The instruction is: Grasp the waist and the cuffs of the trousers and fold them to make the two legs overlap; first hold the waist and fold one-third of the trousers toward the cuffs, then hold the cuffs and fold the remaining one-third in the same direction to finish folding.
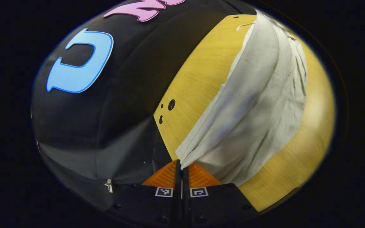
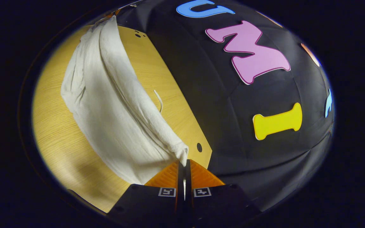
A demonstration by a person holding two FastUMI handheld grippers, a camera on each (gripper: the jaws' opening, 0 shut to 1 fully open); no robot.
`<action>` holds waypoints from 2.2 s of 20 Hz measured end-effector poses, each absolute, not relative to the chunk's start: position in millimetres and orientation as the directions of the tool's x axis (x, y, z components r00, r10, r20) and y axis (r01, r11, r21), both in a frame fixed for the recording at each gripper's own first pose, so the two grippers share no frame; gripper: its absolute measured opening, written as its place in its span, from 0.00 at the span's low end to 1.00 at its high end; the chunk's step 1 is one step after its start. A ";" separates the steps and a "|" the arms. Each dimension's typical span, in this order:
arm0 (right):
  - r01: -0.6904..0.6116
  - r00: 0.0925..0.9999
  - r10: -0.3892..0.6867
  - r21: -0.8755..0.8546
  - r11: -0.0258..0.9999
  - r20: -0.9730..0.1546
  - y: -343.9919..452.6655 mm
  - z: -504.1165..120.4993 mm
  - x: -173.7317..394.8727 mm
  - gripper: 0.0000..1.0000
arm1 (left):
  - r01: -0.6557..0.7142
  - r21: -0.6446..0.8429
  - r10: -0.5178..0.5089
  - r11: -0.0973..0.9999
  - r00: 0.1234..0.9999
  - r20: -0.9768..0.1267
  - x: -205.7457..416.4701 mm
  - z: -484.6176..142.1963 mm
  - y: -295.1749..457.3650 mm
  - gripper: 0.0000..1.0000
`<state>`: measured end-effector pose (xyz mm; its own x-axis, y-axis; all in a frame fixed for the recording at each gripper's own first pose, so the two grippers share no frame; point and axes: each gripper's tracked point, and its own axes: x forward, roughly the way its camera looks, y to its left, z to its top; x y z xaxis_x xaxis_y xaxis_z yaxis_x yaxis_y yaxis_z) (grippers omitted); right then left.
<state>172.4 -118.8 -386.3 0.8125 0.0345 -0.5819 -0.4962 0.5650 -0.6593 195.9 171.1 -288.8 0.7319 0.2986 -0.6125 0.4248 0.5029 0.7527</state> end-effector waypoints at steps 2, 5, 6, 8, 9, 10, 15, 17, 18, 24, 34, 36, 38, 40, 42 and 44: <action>-0.520 0.795 0.038 -0.648 0.556 -0.606 -116.5 -403.9 184.0 0.01 | 0.461 0.729 0.297 0.506 0.701 -0.649 208.1 -304.7 168.9 0.05; -0.563 0.767 0.058 -0.627 0.539 -0.639 -111.4 -431.5 199.9 0.06 | 0.510 0.708 0.302 0.489 0.662 -0.686 219.3 -327.6 171.2 0.05; -0.574 0.758 0.062 -0.619 0.535 -0.649 -110.7 -441.8 204.8 0.06 | 0.519 0.701 0.307 0.489 0.650 -0.696 221.7 -335.0 172.0 0.02; -0.593 0.736 0.063 -0.598 0.539 -0.674 -109.1 -462.3 212.4 0.06 | 0.543 0.682 0.314 0.490 0.620 -0.719 225.1 -351.5 173.1 0.05; -0.600 0.727 0.058 -0.592 0.539 -0.684 -108.1 -471.4 216.1 0.06 | 0.559 0.667 0.317 0.492 0.599 -0.735 224.5 -360.8 172.3 0.05; -0.602 0.723 0.053 -0.591 0.537 -0.689 -107.8 -477.1 218.3 0.06 | 0.568 0.660 0.323 0.491 0.585 -0.744 224.0 -366.1 171.6 0.05; -0.620 0.691 0.047 -0.558 0.552 -0.721 -109.3 -500.8 222.1 0.14 | 0.576 0.665 0.349 0.476 0.570 -0.744 228.7 -381.4 169.5 0.07; -0.621 0.692 0.052 -0.557 0.551 -0.720 -108.1 -502.0 222.2 0.27 | 0.567 0.698 0.370 0.438 0.594 -0.715 236.4 -376.8 173.2 0.15; -0.621 0.694 0.050 -0.562 0.547 -0.718 -108.3 -502.6 223.1 0.27 | 0.562 0.714 0.380 0.417 0.606 -0.699 238.8 -373.1 174.4 0.34; -0.561 0.767 -0.012 -0.679 0.473 -0.642 -117.5 -483.1 233.9 0.76 | 0.536 0.808 0.443 0.243 0.680 -0.585 251.9 -354.1 177.7 0.86; -0.293 0.845 -0.168 -0.702 0.650 -0.508 -163.8 -393.5 220.2 0.98 | 0.392 0.869 0.439 0.302 0.752 -0.492 229.1 -292.2 182.4 0.97; -0.257 0.839 -0.165 -0.646 0.719 -0.518 -162.7 -384.6 207.2 0.98 | 0.362 0.864 0.429 0.350 0.758 -0.491 214.2 -279.7 180.4 0.97; -0.211 0.826 -0.177 -0.585 0.783 -0.536 -162.0 -379.8 188.1 0.98 | 0.325 0.842 0.424 0.430 0.751 -0.507 197.2 -273.0 180.0 0.97; -0.156 0.800 -0.172 -0.475 0.866 -0.575 -155.9 -381.8 167.3 0.98 | 0.263 0.795 0.415 0.546 0.740 -0.530 179.2 -268.9 177.7 0.96; -0.075 0.782 -0.177 -0.373 0.925 -0.598 -154.5 -381.6 154.2 0.98 | 0.187 0.732 0.403 0.655 0.732 -0.548 164.4 -265.3 177.0 0.96; 0.016 0.765 -0.179 -0.260 0.966 -0.618 -153.7 -384.4 141.6 0.98 | 0.121 0.666 0.385 0.736 0.734 -0.559 154.3 -261.1 173.5 0.96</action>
<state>141.6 -153.7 -384.4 0.7653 -0.1789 -0.6183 0.0159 0.9656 -0.2597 154.3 173.5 -261.1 0.7340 0.3853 -0.5593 0.1212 0.7360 0.6661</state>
